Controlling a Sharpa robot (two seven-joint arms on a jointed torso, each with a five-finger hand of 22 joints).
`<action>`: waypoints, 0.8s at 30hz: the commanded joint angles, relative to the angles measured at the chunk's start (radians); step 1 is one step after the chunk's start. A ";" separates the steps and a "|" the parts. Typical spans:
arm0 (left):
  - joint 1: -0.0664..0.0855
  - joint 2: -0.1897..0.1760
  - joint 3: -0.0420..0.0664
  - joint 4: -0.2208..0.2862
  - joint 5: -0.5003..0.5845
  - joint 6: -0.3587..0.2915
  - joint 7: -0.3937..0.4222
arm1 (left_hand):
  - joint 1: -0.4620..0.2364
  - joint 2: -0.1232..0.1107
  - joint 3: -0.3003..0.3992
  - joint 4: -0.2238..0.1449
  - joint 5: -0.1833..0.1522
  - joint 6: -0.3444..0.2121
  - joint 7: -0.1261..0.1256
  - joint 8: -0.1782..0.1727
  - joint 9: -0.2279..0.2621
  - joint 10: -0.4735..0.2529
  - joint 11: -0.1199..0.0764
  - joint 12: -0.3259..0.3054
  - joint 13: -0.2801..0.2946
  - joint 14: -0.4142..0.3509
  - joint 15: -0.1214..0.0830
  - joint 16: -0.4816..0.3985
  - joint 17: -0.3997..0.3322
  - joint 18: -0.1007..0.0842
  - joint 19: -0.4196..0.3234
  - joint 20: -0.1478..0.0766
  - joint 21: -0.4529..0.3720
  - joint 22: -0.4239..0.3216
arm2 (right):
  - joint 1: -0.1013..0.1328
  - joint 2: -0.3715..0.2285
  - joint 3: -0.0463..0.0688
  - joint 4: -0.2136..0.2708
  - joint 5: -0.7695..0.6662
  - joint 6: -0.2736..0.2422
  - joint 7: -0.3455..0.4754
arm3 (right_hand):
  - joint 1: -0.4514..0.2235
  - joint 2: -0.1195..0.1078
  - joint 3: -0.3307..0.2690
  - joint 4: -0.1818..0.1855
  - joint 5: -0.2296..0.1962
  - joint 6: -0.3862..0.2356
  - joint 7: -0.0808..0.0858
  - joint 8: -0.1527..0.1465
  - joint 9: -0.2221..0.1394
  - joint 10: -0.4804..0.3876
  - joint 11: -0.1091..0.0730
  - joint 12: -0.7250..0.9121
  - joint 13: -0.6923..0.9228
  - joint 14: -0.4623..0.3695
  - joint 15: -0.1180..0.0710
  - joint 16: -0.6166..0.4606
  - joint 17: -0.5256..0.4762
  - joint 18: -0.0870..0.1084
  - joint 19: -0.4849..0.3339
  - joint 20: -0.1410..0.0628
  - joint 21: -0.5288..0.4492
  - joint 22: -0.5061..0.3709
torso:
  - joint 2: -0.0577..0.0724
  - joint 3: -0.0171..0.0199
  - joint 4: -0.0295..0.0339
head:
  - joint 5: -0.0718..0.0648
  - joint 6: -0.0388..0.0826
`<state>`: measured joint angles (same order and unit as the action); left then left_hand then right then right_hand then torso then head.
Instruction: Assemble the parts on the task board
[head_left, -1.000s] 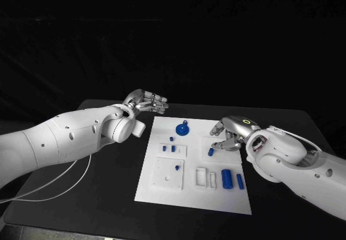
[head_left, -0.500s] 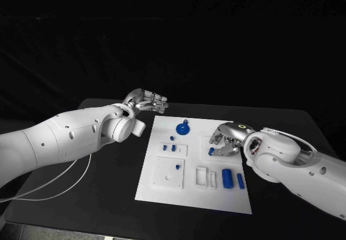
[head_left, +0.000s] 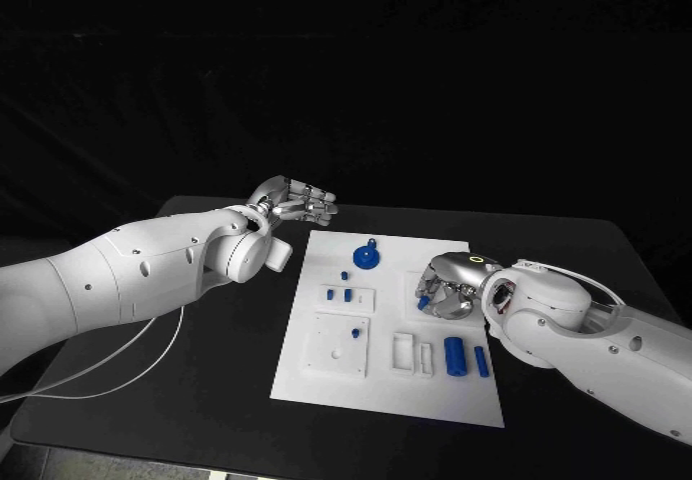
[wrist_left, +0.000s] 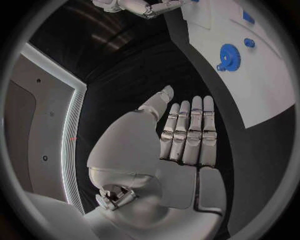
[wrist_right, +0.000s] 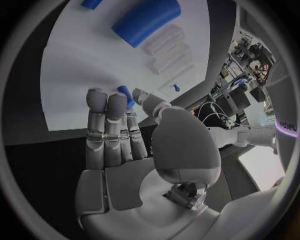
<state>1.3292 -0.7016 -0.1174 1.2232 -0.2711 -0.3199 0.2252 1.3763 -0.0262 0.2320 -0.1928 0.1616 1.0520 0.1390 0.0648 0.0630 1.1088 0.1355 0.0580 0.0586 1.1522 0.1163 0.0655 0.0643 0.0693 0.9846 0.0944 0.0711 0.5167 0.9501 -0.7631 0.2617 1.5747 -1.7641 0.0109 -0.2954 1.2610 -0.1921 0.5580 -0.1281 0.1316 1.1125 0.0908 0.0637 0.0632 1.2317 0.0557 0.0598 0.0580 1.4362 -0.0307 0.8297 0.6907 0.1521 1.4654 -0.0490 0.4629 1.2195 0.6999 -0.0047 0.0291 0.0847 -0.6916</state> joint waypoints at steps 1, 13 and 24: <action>0.001 0.003 0.001 0.001 0.006 0.002 0.005 | 0.001 0.011 0.002 -0.003 0.005 0.006 0.004 -0.002 -0.001 -0.002 -0.002 0.000 -0.001 0.001 0.001 -0.002 0.001 0.007 -0.009 0.002 0.007 0.032 | -0.001 0.007 -0.004 -0.001 -0.018 -0.010 0.017 | -0.009 0.001 0.007 0.000 0.003 0.010 0.000 -0.001 0.000 0.010 -0.001 -0.001 0.001 0.002 -0.006 0.006 0.000 -0.021 0.045 -0.009 0.006 0.002 | 0.000 0.0001 0.0004 | -0.001 -0.002; 0.001 0.004 0.001 -0.001 0.006 0.004 0.002 | 0.001 0.011 0.003 -0.002 0.004 0.006 0.004 -0.002 -0.001 -0.002 -0.002 0.000 -0.001 0.001 0.001 -0.002 0.001 0.007 -0.010 0.002 0.006 0.035 | -0.001 0.018 -0.016 -0.012 -0.042 -0.020 0.008 | 0.012 0.032 0.025 -0.015 -0.020 0.076 0.004 0.003 0.004 0.060 -0.013 0.000 0.003 0.002 -0.015 0.006 0.002 -0.026 0.044 -0.016 0.017 0.004 | 0.000 -0.0003 -0.0008 | 0.002 -0.007; 0.001 0.005 0.001 -0.003 0.006 0.005 0.000 | 0.001 0.011 0.003 -0.002 0.004 0.006 0.004 -0.002 -0.001 -0.002 -0.002 0.000 -0.001 0.001 0.001 -0.002 0.001 0.007 -0.010 0.002 0.006 0.035 | -0.001 0.023 -0.022 -0.017 -0.089 -0.065 -0.017 | 0.022 0.072 0.065 -0.064 -0.037 0.156 -0.012 0.001 0.011 0.141 -0.037 0.000 0.005 0.002 -0.032 0.004 0.007 -0.041 0.043 -0.035 0.037 0.020 | 0.000 -0.0004 -0.0002 | 0.001 -0.009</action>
<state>1.3294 -0.6989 -0.1174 1.2194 -0.2706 -0.3198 0.2213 1.3763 -0.0262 0.2320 -0.1928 0.1616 1.0520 0.1389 0.0649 0.0630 1.1088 0.1355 0.0580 0.0586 1.1522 0.1163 0.0655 0.0643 0.0694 0.9809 0.0981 0.0751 0.5511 0.9520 -0.7422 0.2418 1.5565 -1.8205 -0.0401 -0.3056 1.2766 -0.1361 0.6253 -0.1883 0.0967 1.2619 0.0787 0.0615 0.0666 1.3583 0.0283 0.0532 0.0596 1.4380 -0.0572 0.8325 0.6971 0.1068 1.4668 -0.0790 0.4960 1.2387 0.7001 -0.0049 0.0291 0.0863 -0.7005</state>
